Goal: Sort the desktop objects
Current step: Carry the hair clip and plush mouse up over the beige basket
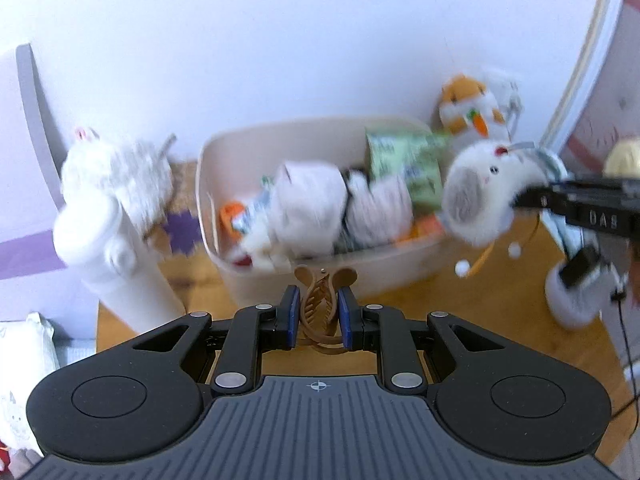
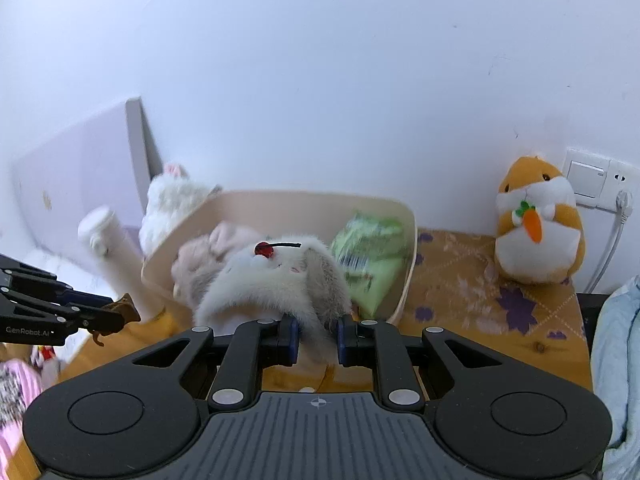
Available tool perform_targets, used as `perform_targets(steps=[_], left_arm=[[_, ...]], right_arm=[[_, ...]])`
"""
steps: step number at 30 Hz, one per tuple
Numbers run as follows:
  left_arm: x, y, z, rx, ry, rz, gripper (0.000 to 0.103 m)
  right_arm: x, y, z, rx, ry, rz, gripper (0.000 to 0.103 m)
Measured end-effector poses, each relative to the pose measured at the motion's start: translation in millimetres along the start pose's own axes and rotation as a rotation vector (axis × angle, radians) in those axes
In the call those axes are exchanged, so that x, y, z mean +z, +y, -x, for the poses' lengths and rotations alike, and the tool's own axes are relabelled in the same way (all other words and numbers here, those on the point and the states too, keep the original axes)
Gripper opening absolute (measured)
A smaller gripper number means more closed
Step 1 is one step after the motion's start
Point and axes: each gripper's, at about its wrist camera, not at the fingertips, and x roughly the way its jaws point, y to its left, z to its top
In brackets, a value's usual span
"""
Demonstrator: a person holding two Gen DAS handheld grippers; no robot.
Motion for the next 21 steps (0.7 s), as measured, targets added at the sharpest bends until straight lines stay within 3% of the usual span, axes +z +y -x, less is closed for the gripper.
perform_targets(steps=[3, 12, 21], left_arm=[[23, 5, -5, 0.016, -0.033, 0.017, 0.020], [76, 3, -40, 0.068, -0.086, 0.010, 0.020], [96, 2, -89, 0.141, -0.060, 0.012, 0.020]], right_arm=[[13, -5, -9, 0.005, -0.013, -0.045, 0.016], [37, -1, -45, -0.049, -0.008, -0.027, 0.016], [41, -2, -87, -0.076, 0.050, -0.058, 0.016]])
